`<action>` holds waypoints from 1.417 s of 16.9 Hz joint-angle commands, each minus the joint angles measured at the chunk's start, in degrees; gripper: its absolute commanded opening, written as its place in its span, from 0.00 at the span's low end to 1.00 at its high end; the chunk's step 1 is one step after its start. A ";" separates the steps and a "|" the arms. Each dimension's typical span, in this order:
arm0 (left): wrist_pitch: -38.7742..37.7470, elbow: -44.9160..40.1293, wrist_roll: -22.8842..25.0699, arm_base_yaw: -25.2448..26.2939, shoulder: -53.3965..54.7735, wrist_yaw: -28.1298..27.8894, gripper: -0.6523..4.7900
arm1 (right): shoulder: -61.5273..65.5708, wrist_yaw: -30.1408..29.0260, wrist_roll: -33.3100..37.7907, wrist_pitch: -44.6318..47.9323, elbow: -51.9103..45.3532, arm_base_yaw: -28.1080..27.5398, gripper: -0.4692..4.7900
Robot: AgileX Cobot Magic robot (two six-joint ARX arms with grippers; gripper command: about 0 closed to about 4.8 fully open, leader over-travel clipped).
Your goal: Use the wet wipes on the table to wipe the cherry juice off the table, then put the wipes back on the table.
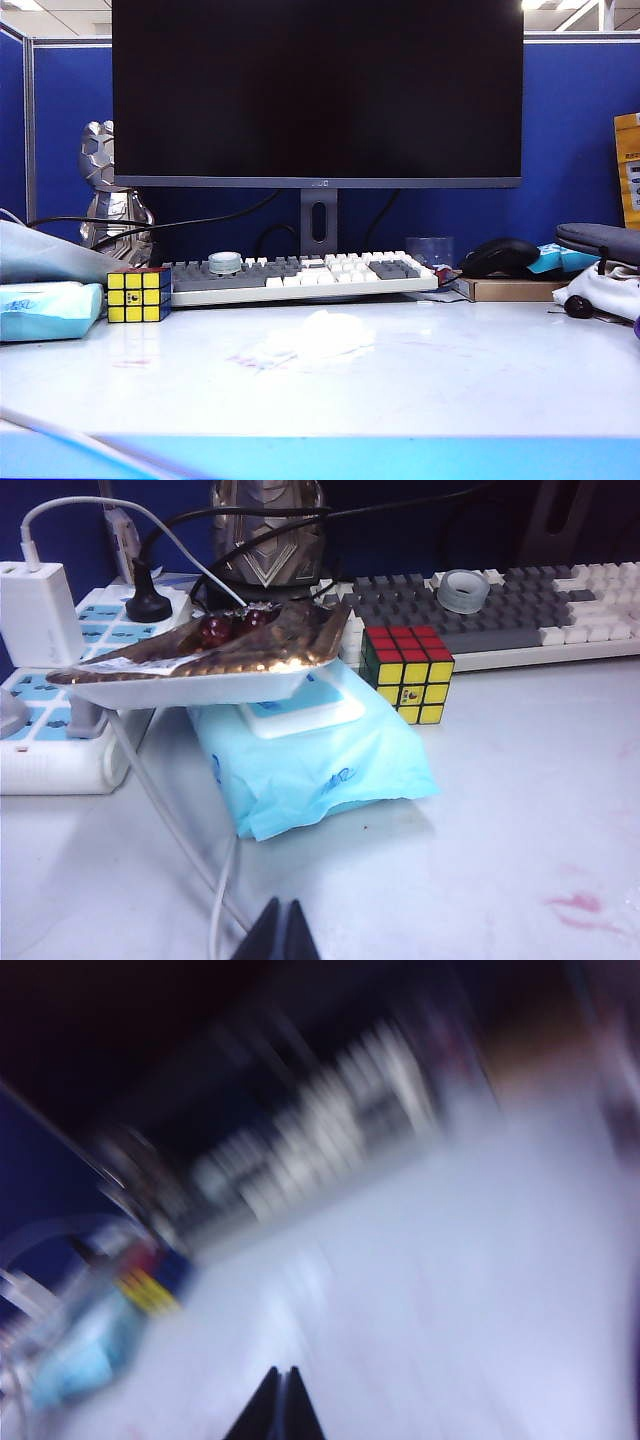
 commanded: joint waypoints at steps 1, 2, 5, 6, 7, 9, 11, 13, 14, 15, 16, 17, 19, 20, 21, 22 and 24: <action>-0.46 -0.13 0.44 -0.09 -0.17 0.39 0.13 | 10.84 -2.60 -11.54 -2.64 13.27 0.07 0.08; -0.46 -0.13 0.44 -0.09 -0.17 0.39 0.13 | 15.04 -3.74 -14.58 -4.48 17.68 0.07 0.08; -0.46 -0.13 0.44 -0.09 -0.17 0.39 0.13 | 33.35 -6.80 -24.96 -12.22 34.88 2.08 0.08; -0.46 -0.13 0.44 -0.09 -0.17 0.39 0.13 | 38.60 -6.80 -27.63 -12.96 38.84 4.48 0.08; -0.46 -0.13 0.44 -0.09 -0.17 0.42 0.13 | 43.76 -6.64 -28.83 -13.25 42.25 7.58 0.08; -0.46 -0.13 0.42 -0.09 -0.17 0.39 0.13 | 54.21 -2.54 -28.79 -15.45 48.22 14.80 0.08; -0.46 -0.13 0.44 -0.09 -0.17 0.39 0.13 | 65.90 1.36 -28.81 -18.62 54.23 21.00 0.08; -0.46 -0.13 0.44 -0.09 -0.17 0.39 0.13 | 77.37 1.88 -28.79 -21.94 60.59 24.44 0.08; -0.46 -0.13 0.42 -0.09 -0.17 0.39 0.13 | 81.18 1.81 -28.48 -22.80 62.80 24.44 0.08; -0.46 -0.13 0.44 -0.09 -0.17 0.39 0.13 | 85.31 1.84 -28.44 -23.85 65.24 24.44 0.12; -0.46 -0.13 0.44 -0.09 -0.17 0.35 0.13 | 88.59 1.81 -28.44 -24.68 67.28 24.44 0.29; -0.46 -0.13 0.44 -0.07 -0.17 0.37 0.13 | 93.33 1.81 -28.79 -25.40 70.03 24.26 0.65; -0.46 -0.13 0.44 -0.09 -0.17 0.39 0.13 | 99.06 2.10 -30.56 -27.87 73.33 24.24 0.67; -0.46 -0.13 0.44 -0.09 -0.17 0.39 0.13 | 100.69 2.03 -30.53 -29.00 74.23 24.24 0.67; -0.46 -0.13 0.44 -0.09 -0.17 0.37 0.13 | 102.77 2.03 -30.58 -29.62 75.14 24.24 0.67; -0.46 -0.13 0.42 -0.09 -0.17 0.39 0.13 | 103.82 2.05 -30.58 -29.42 75.49 24.26 0.67; -0.46 -0.13 0.44 -0.09 -0.17 0.39 0.13 | 105.18 3.85 -30.71 -28.48 75.89 24.26 0.67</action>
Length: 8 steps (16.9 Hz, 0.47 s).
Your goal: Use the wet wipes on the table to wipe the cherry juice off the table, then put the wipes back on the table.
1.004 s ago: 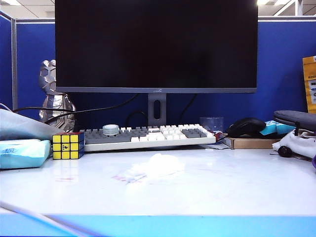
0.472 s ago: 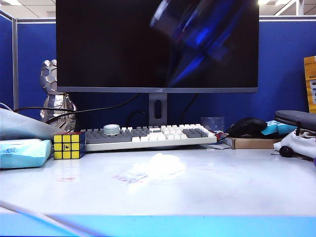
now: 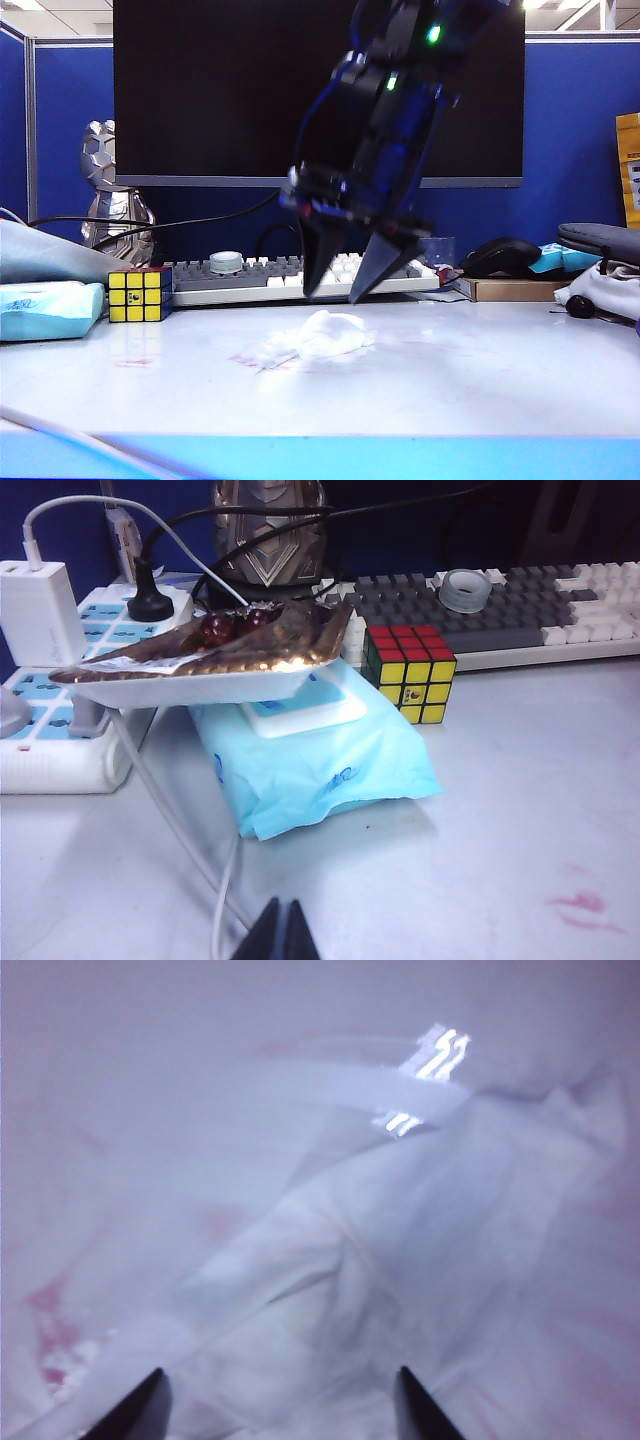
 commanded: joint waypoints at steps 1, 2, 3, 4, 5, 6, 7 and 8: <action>-0.46 -0.13 0.42 -0.09 -0.17 0.39 0.13 | 0.63 2.62 -0.52 1.73 0.66 0.07 0.67; -0.46 -0.13 0.42 -0.09 -0.17 0.39 0.13 | 1.05 2.97 -0.66 2.19 0.66 0.04 0.67; -0.46 -0.13 0.44 -0.07 -0.17 0.39 0.13 | 1.49 3.10 -0.81 2.43 0.66 0.04 0.67; -0.46 -0.13 0.44 -0.09 -0.17 0.37 0.13 | 2.36 3.78 -1.11 2.73 0.68 0.04 0.67; -0.46 -0.13 0.44 -0.09 -0.17 0.39 0.13 | 3.28 3.96 -1.16 2.86 0.72 0.04 0.66; -0.46 -0.13 0.44 -0.09 -0.17 0.39 0.13 | 4.00 4.00 -1.38 2.64 0.85 0.04 0.62; -0.46 -0.13 0.42 -0.09 -0.17 0.39 0.13 | 4.98 5.38 -2.08 1.44 1.55 0.07 0.53; -0.46 -0.13 0.44 -0.09 -0.17 0.39 0.13 | 5.46 5.92 -3.13 0.24 2.23 0.11 0.36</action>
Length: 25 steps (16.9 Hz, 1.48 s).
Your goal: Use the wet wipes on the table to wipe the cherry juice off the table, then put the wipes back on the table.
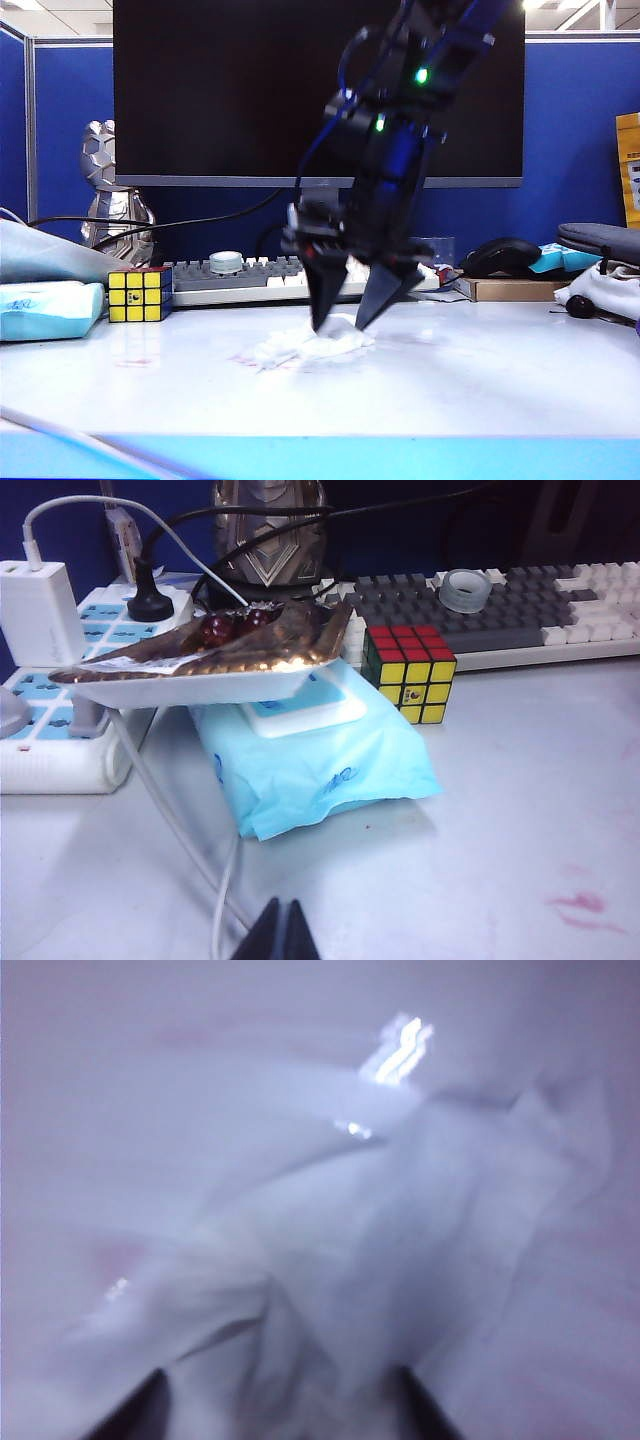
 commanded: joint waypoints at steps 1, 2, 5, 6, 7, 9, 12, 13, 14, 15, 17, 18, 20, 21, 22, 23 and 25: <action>-0.44 -0.13 0.44 -0.09 -0.17 0.39 0.13 | 1.20 1.75 -4.81 -3.67 2.49 0.33 0.10; -0.44 -0.13 0.44 -0.09 -0.17 0.39 0.13 | 1.18 1.07 -5.70 -5.90 3.56 0.61 0.09; -0.44 -0.13 0.44 -0.09 -0.17 0.39 0.13 | 1.18 -5.99 -8.20 -13.16 6.84 2.36 0.09; -0.44 -0.13 0.44 -0.09 -0.17 0.39 0.13 | 1.18 -8.92 -9.31 -15.91 7.61 4.35 0.09; -0.44 -0.13 0.44 -0.09 -0.17 0.37 0.13 | 1.18 -9.31 -9.81 -16.96 7.67 5.92 0.09; -0.44 -0.13 0.44 -0.09 -0.17 0.39 0.13 | 1.20 -5.75 -11.15 -17.05 7.67 8.85 0.09; -0.44 -0.13 0.42 -0.09 -0.17 0.37 0.13 | 1.18 1.55 -10.27 -15.96 7.76 10.38 0.09; -0.44 -0.13 0.44 -0.07 -0.17 0.37 0.13 | 1.18 2.89 -10.27 -15.76 7.76 10.32 0.09; -0.44 -0.13 0.44 -0.07 -0.17 0.39 0.13 | 0.92 5.20 -10.32 -15.26 7.80 9.94 0.12; -0.44 -0.13 0.44 -0.07 -0.17 0.39 0.13 | 0.66 5.92 -10.32 -14.91 7.80 9.55 0.31; -0.44 -0.13 0.44 -0.07 -0.17 0.39 0.13 | 0.59 6.05 -10.36 -14.05 7.80 8.70 0.61; -0.44 -0.13 0.44 -0.07 -0.17 0.37 0.13 | 0.61 6.08 -10.36 -13.22 7.80 8.46 0.60; -0.44 -0.13 0.44 -0.09 -0.17 0.39 0.13 | 0.61 6.14 -10.34 -9.49 7.80 8.41 0.58; -0.44 -0.13 0.44 -0.09 -0.17 0.37 0.13 | 0.61 6.47 -10.34 -7.10 7.80 8.26 0.54; -0.44 -0.13 0.42 -0.09 -0.17 0.37 0.13 | 0.87 6.51 -10.29 -5.92 7.80 8.17 0.52; -0.44 -0.13 0.44 -0.09 -0.17 0.37 0.13 | 1.09 6.51 -10.27 -5.75 7.80 8.07 0.52; -0.44 -0.13 0.44 -0.09 -0.17 0.37 0.13 | 1.97 7.98 -9.62 -6.27 7.80 7.54 0.53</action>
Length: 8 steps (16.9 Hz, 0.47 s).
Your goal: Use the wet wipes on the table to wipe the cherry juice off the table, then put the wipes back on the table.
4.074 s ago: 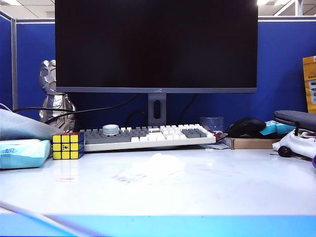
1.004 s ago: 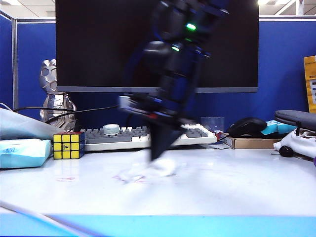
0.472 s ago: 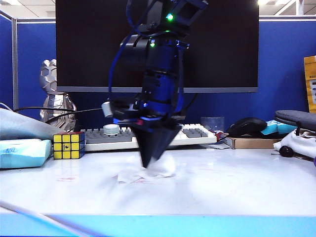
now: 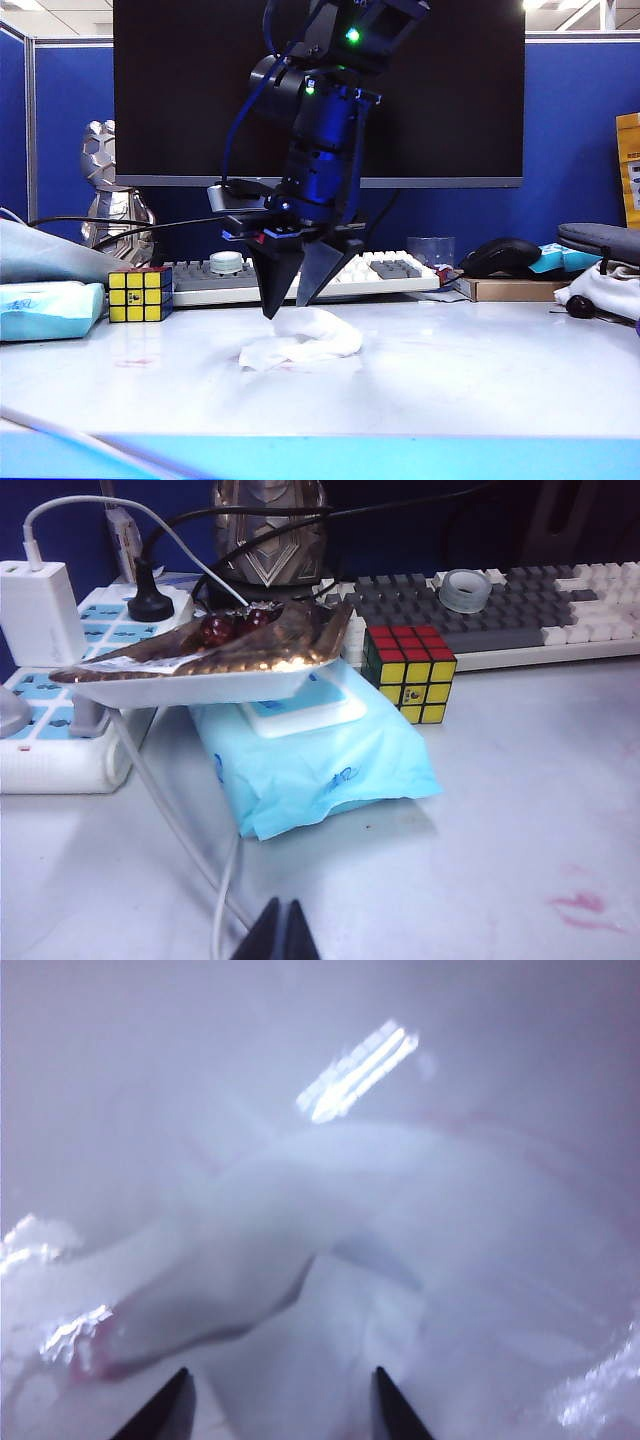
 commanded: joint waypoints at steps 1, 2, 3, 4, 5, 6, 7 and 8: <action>-0.44 -0.13 0.44 -0.09 -0.15 0.37 0.13 | 1.42 1.68 0.98 -0.50 0.17 -0.92 0.52; -0.44 -0.13 0.44 -0.09 -0.15 0.37 0.13 | 1.84 1.68 1.07 -0.90 0.17 -1.40 0.52; -0.42 -0.13 0.44 -0.07 -0.15 0.39 0.13 | 2.21 1.68 1.07 -1.16 0.17 -1.64 0.52; -0.44 -0.13 0.44 -0.07 -0.15 0.37 0.13 | 2.80 1.44 1.09 -1.60 0.17 -1.73 0.52; -0.44 -0.13 0.44 -0.07 -0.15 0.37 0.13 | 3.23 1.27 1.05 -2.12 0.17 -1.81 0.49; -0.44 -0.13 0.44 -0.07 -0.15 0.37 0.13 | 3.50 0.76 0.98 -3.08 0.17 -1.60 0.42; -0.44 -0.13 0.44 -0.07 -0.15 0.37 0.13 | 3.52 -0.17 0.26 -3.96 0.17 -1.05 0.37; -0.44 -0.13 0.44 -0.07 -0.15 0.37 0.13 | 3.50 -0.48 -0.15 -4.15 0.17 -0.68 0.37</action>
